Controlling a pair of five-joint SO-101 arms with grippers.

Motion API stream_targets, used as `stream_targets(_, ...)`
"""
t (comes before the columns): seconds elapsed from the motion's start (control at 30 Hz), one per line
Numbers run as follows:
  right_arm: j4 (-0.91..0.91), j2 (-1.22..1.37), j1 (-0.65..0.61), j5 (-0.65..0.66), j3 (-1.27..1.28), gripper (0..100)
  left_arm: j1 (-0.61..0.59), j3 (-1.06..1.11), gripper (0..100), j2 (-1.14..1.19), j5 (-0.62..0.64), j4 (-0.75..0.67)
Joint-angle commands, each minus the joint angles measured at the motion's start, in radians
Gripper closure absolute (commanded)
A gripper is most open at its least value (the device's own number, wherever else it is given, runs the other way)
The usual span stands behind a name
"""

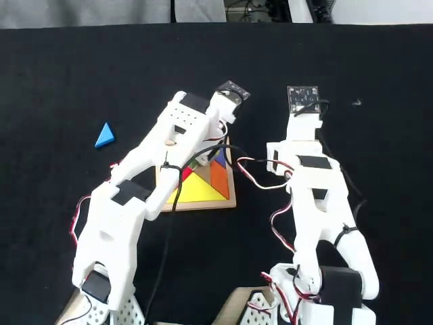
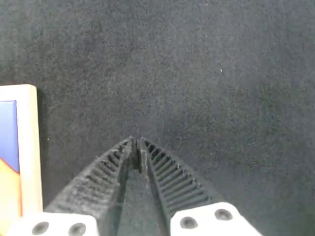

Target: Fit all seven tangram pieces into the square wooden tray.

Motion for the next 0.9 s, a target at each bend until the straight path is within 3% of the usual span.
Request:
stream_targets(0.0,-0.02,-0.002,0.014,0.008,-0.019,98.7,0.004,-0.056,82,-0.015,0.006,0.009)
stream_targets(0.47,-0.02,-0.002,0.014,0.008,-0.019,98.7,-0.004,-0.053,80,-0.086,0.003,0.009)
stream_targets(0.87,-0.02,-0.002,0.014,0.008,-0.019,98.7,-0.12,-0.056,80,-0.149,-0.002,0.035)
